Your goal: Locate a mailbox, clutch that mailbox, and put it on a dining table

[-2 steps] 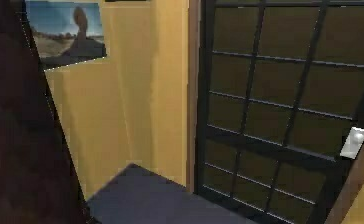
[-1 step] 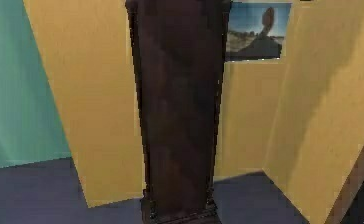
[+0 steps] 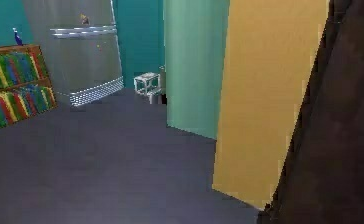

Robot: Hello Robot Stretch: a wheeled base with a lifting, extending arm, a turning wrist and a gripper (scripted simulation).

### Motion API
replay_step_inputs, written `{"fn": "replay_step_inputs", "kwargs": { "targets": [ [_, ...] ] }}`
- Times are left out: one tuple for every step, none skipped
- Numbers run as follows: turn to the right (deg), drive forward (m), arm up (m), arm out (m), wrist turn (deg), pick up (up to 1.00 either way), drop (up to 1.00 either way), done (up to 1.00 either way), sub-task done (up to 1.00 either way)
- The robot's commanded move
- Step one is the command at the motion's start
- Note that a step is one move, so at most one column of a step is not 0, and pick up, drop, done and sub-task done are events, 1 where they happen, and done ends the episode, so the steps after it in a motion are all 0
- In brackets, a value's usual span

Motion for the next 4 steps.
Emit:
{"fn": "replay_step_inputs", "kwargs": {
  "targets": [
    [-33.0, 0.00, 0.00, 0.00, 0.0, 0.00, 0.00, 0.00, 0.00],
    [0.0, 0.20, 0.00, 0.00, 0.0, 0.00, 0.00, 0.00, 0.00],
    [21.0, 0.00, 0.00, 0.00, 0.0, 0.00, 0.00, 0.00, 0.00],
    [0.0, 0.65, 0.00, 0.00, 0.0, 0.00, 0.00, 0.00, 0.00]
  ]
}}
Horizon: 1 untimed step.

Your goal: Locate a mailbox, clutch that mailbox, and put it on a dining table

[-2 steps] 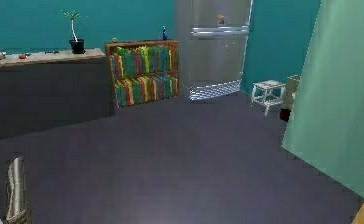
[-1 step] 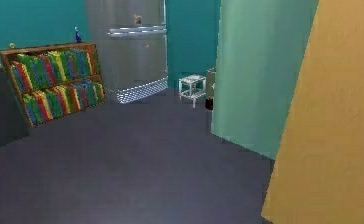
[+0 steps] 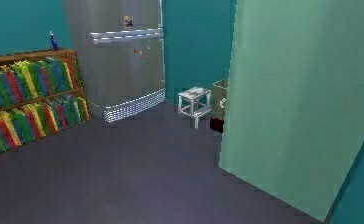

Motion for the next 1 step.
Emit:
{"fn": "replay_step_inputs", "kwargs": {
  "targets": [
    [-45.0, 0.00, 0.00, 0.00, 0.0, 0.00, 0.00, 0.00, 0.00]
  ]
}}
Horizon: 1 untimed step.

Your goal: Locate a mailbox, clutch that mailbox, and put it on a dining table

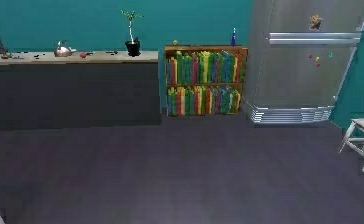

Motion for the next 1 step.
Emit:
{"fn": "replay_step_inputs", "kwargs": {
  "targets": [
    [-9.0, 0.00, 0.00, 0.00, 0.0, 0.00, 0.00, 0.00, 0.00]
  ]
}}
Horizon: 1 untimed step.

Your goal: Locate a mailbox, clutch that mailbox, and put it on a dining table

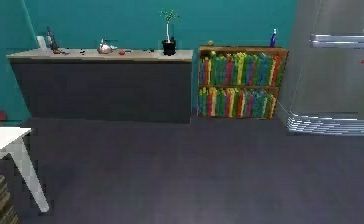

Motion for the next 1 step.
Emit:
{"fn": "replay_step_inputs", "kwargs": {
  "targets": [
    [0.0, 0.80, 0.00, 0.00, 0.0, 0.00, 0.00, 0.00, 0.00]
  ]
}}
